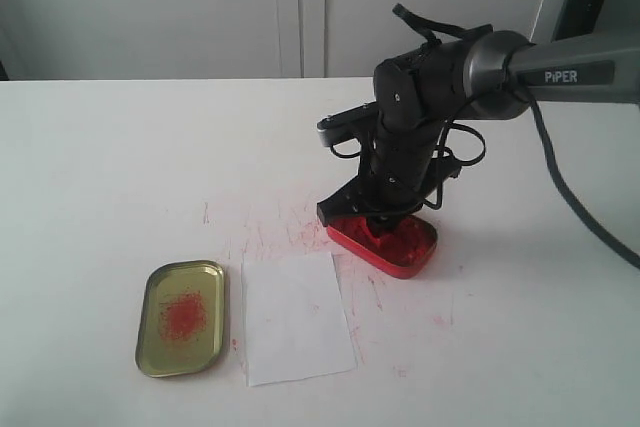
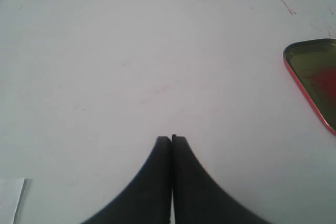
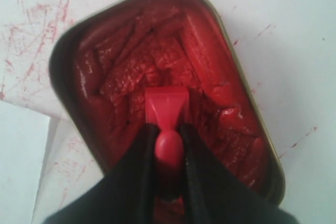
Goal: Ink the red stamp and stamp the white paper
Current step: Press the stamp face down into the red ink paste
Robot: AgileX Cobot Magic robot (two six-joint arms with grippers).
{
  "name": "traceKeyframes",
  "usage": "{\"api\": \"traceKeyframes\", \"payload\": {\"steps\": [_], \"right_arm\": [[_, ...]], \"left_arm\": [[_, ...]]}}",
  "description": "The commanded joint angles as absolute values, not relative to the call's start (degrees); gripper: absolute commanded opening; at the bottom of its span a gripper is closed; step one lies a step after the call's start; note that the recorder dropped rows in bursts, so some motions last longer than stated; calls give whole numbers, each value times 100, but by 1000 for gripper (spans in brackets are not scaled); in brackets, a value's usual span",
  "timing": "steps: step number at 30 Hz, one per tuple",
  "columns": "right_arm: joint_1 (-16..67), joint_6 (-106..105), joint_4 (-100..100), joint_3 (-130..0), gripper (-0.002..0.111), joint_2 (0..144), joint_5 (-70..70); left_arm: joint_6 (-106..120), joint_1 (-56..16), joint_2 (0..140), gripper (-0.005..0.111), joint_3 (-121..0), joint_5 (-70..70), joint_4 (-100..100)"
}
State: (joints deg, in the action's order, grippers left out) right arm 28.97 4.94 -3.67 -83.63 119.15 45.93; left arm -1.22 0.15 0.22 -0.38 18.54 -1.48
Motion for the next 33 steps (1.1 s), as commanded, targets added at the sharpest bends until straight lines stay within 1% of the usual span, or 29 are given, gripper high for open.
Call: {"api": "traceKeyframes", "payload": {"steps": [1, 9, 21, 33], "right_arm": [[2864, 468, -404, -8335, 0, 12179, 4627], [2864, 468, -404, -8335, 0, 12523, 4929], [2864, 468, -404, -8335, 0, 12645, 4891], [2864, 468, -404, -8335, 0, 12057, 4701]], "left_arm": [[-128, 0, 0, 0, 0, 1903, -140], [-128, 0, 0, 0, 0, 1903, -140], [-128, 0, 0, 0, 0, 1903, -140], [-128, 0, 0, 0, 0, 1903, -140]]}}
